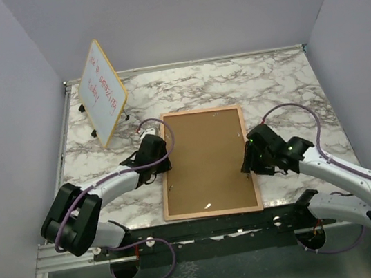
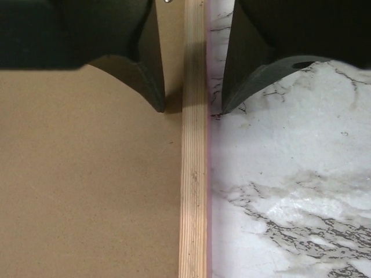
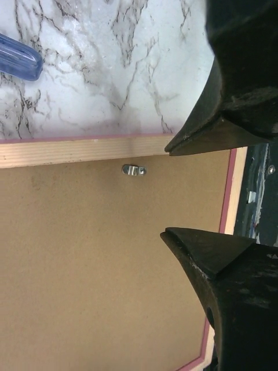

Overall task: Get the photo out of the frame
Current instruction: Turn over the photo frame at the center of the board.

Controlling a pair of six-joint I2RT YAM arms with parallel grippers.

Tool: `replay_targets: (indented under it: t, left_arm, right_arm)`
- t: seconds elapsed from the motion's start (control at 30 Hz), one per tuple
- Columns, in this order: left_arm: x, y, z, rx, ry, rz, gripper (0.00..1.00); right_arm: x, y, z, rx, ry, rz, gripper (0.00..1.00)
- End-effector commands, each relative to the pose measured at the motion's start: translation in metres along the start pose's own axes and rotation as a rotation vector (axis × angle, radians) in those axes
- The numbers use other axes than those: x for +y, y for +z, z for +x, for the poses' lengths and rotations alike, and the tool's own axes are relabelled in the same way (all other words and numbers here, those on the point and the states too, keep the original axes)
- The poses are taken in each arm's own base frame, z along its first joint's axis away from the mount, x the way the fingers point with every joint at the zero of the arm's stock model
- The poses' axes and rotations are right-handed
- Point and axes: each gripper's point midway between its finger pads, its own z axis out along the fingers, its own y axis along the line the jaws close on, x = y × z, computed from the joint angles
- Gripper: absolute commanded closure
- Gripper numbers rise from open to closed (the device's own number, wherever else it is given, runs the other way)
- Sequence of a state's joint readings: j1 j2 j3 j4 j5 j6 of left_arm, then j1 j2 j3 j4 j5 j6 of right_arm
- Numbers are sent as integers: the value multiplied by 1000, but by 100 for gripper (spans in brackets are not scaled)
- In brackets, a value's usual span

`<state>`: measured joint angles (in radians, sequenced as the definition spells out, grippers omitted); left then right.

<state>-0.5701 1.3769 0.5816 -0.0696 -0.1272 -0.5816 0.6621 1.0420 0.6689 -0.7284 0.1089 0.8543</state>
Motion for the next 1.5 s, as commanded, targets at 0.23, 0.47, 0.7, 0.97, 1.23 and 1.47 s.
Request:
replay_targets:
  t: [0.23, 0.47, 0.7, 0.97, 1.23, 1.47]
  left_arm:
    - [5, -10, 0, 10, 37, -57, 90]
    - [-7, -27, -25, -33, 38, -41, 100]
    - [-22, -44, -56, -72, 41, -28, 100]
    - [-37, -59, -78, -94, 46, 1, 100]
    - [-47, -70, -84, -110, 14, 50, 100]
    - [-52, -73, -83, -100, -4, 78, 100]
  right_arm:
    - [64, -36, -10, -84, -156, -376, 40]
    - [104, -59, -19, -242, -374, -558, 40]
    - [142, -65, -7, -470, -725, -565, 38]
    - [175, -87, 33, -827, -1029, -616, 17]
    - [203, -80, 88, -931, -1224, -525, 15]
    - [223, -63, 132, -926, -1344, -525, 15]
